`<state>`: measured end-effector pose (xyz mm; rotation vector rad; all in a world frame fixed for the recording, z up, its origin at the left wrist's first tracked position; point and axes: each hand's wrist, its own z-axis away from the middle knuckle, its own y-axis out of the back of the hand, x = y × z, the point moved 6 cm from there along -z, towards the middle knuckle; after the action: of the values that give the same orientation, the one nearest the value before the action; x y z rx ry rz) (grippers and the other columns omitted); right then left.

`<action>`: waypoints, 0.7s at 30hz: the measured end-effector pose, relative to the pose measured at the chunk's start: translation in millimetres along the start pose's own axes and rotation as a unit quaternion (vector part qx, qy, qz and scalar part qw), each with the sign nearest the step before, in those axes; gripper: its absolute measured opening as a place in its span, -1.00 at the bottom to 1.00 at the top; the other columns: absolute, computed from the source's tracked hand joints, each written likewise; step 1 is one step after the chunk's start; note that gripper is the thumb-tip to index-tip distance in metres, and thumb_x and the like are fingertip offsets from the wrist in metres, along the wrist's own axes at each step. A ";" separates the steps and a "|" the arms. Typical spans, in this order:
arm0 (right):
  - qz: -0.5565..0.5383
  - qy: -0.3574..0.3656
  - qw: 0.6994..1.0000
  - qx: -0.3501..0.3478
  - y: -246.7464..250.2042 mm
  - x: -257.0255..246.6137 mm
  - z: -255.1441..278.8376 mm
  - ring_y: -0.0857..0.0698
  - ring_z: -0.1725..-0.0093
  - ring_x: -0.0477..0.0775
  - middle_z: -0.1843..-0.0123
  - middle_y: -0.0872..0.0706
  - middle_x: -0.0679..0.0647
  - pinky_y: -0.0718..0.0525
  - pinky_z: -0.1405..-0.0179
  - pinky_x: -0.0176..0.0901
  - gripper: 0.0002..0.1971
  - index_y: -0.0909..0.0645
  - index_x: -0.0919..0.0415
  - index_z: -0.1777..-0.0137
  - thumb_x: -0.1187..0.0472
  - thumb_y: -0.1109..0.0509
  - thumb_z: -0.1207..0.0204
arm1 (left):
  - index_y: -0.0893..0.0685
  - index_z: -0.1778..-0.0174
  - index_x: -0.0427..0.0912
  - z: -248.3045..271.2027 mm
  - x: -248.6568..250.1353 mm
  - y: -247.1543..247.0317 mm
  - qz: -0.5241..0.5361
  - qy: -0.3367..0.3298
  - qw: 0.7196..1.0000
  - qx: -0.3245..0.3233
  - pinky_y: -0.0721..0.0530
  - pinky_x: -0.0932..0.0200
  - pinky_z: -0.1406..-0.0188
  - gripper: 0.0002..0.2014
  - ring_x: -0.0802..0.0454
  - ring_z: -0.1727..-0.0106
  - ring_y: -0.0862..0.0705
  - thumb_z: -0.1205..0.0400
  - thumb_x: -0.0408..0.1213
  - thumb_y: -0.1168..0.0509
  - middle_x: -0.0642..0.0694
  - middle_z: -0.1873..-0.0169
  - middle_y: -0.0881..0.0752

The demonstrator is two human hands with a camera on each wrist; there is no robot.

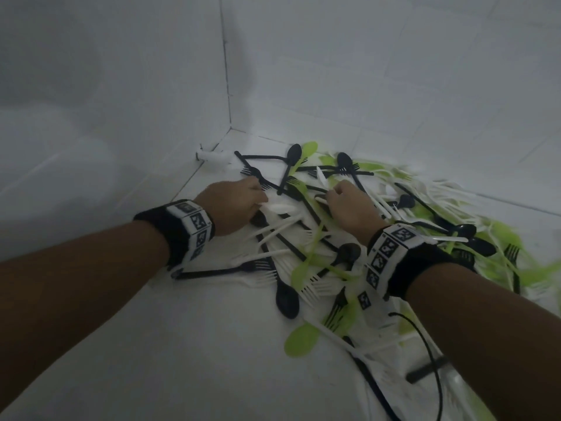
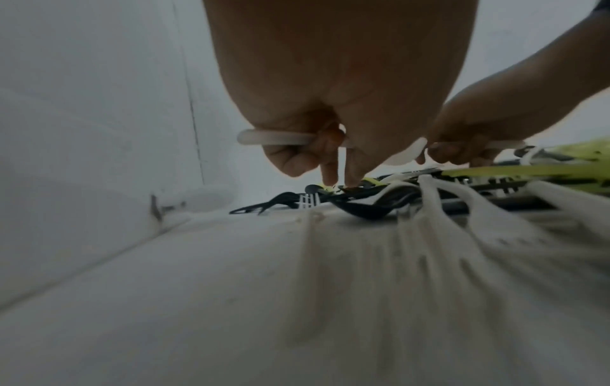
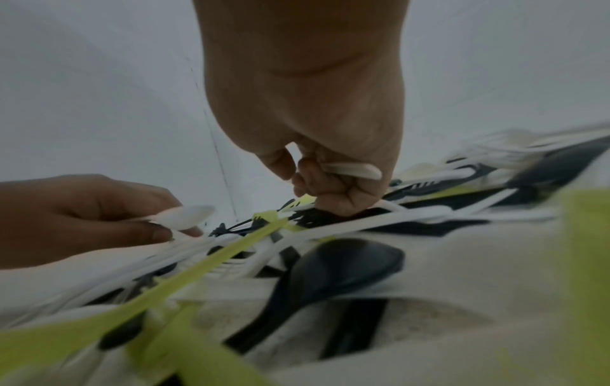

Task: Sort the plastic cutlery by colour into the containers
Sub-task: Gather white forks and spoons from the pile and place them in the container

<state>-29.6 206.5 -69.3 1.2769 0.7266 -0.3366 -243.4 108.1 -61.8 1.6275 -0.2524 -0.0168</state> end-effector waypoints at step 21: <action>0.162 0.009 0.985 -0.054 28.4 31.9 -25.9 -0.71 -0.31 0.25 -0.38 -0.73 0.04 -0.71 -0.29 0.11 -0.59 -0.63 -0.07 -0.47 -0.01 -0.17 -0.69 | -0.42 0.14 -0.08 -38.7 21.3 29.6 0.317 0.162 0.932 0.064 -0.41 0.04 0.31 -0.80 0.02 0.33 -0.48 -0.82 -0.19 -0.10 -0.06 0.32 -0.55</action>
<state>3.2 244.1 -72.0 1.2713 0.5326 -0.0208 -220.8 140.9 -26.6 1.5831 -0.5188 0.7693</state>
